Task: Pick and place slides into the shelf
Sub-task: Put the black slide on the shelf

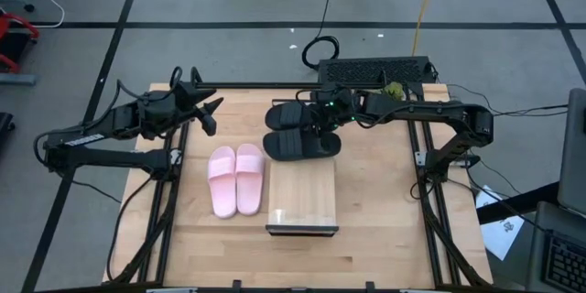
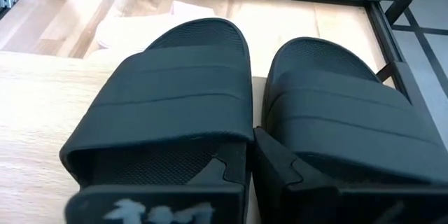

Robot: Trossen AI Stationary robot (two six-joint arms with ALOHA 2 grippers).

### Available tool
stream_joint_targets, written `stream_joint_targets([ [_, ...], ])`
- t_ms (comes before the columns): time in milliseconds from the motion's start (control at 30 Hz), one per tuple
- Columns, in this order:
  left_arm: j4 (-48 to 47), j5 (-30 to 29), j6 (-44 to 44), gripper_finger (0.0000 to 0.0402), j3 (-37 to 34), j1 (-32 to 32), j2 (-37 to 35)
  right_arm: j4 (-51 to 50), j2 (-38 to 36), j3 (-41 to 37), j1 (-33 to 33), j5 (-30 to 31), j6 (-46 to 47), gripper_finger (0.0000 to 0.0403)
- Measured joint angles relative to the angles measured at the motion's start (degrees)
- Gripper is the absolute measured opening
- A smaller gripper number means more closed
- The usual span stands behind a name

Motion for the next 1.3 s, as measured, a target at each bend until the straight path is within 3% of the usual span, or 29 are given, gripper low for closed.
stream_joint_targets([
  [1067,0.0,0.04,-0.22,0.0157,0.0,0.02,0.0,-1.12,1.36,-0.04,-0.39,1.57,-2.03,0.0002],
  [1300,0.0,0.04,-0.2,0.0157,0.0,0.01,0.0,-1.42,1.36,-0.04,-0.39,1.71,-2.03,0.0017],
])
